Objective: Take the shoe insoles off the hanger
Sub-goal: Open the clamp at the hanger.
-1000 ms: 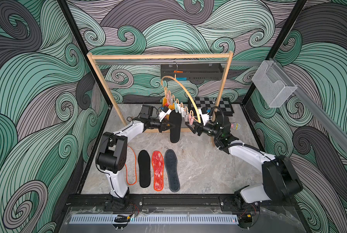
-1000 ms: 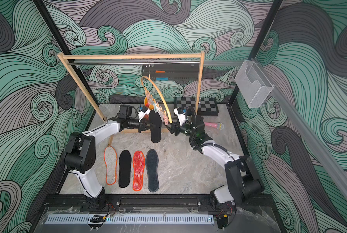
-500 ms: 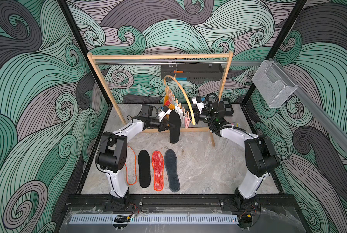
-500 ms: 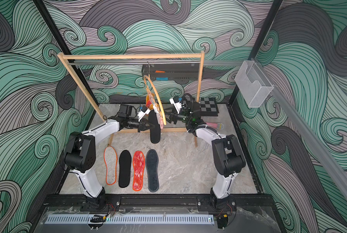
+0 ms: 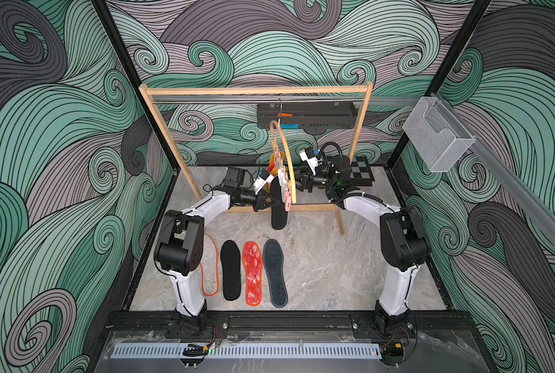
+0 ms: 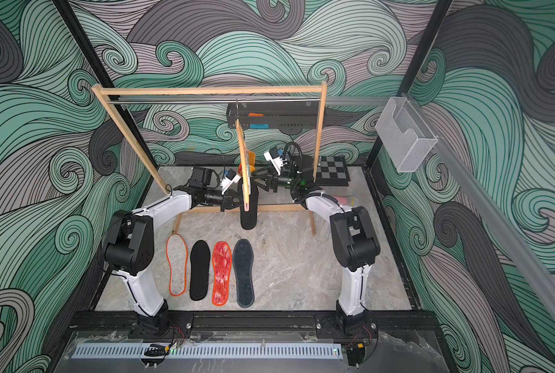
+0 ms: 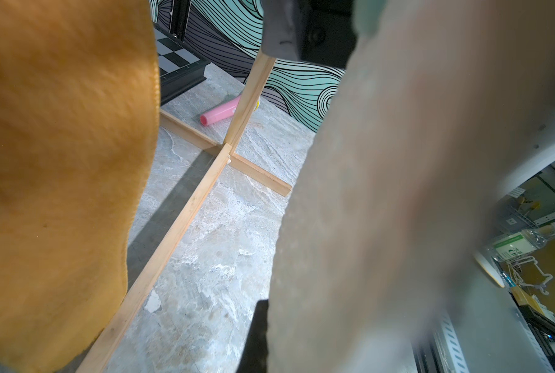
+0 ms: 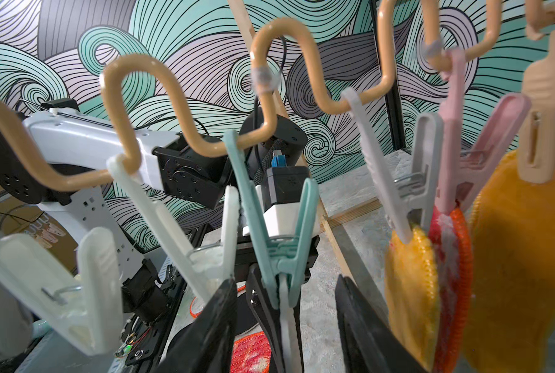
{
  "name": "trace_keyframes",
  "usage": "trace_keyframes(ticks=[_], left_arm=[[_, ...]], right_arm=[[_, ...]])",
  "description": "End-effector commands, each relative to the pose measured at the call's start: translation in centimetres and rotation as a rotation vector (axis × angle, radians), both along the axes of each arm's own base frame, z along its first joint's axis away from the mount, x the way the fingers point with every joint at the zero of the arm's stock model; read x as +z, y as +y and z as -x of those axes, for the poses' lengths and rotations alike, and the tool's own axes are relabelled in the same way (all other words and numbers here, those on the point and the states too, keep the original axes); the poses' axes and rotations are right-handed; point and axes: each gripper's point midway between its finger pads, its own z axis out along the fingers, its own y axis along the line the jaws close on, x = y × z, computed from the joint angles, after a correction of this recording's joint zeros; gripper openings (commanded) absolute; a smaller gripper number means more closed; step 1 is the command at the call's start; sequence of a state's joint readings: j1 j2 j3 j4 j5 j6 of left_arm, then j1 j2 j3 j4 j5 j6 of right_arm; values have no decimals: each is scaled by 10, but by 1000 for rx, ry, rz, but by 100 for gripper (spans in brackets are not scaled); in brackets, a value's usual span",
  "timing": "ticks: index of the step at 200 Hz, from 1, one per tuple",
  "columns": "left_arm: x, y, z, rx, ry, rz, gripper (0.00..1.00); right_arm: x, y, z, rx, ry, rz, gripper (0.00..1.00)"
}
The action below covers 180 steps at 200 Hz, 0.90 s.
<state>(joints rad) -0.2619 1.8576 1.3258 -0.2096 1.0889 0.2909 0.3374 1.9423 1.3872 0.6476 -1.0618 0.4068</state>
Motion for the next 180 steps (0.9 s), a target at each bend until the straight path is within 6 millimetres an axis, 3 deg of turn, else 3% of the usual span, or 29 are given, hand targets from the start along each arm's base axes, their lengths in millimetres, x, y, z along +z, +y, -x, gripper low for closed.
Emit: trace_keyframes(ticks=[1, 144, 180], left_arm=[[-4, 1, -2, -6, 31, 0, 0], [-2, 0, 3, -13, 31, 2, 0], [-1, 1, 4, -14, 27, -3, 0]], right_arm=[[8, 13, 8, 59, -23, -10, 50], [37, 35, 5, 108, -50, -42, 43], [37, 36, 6, 119, -46, -45, 33]])
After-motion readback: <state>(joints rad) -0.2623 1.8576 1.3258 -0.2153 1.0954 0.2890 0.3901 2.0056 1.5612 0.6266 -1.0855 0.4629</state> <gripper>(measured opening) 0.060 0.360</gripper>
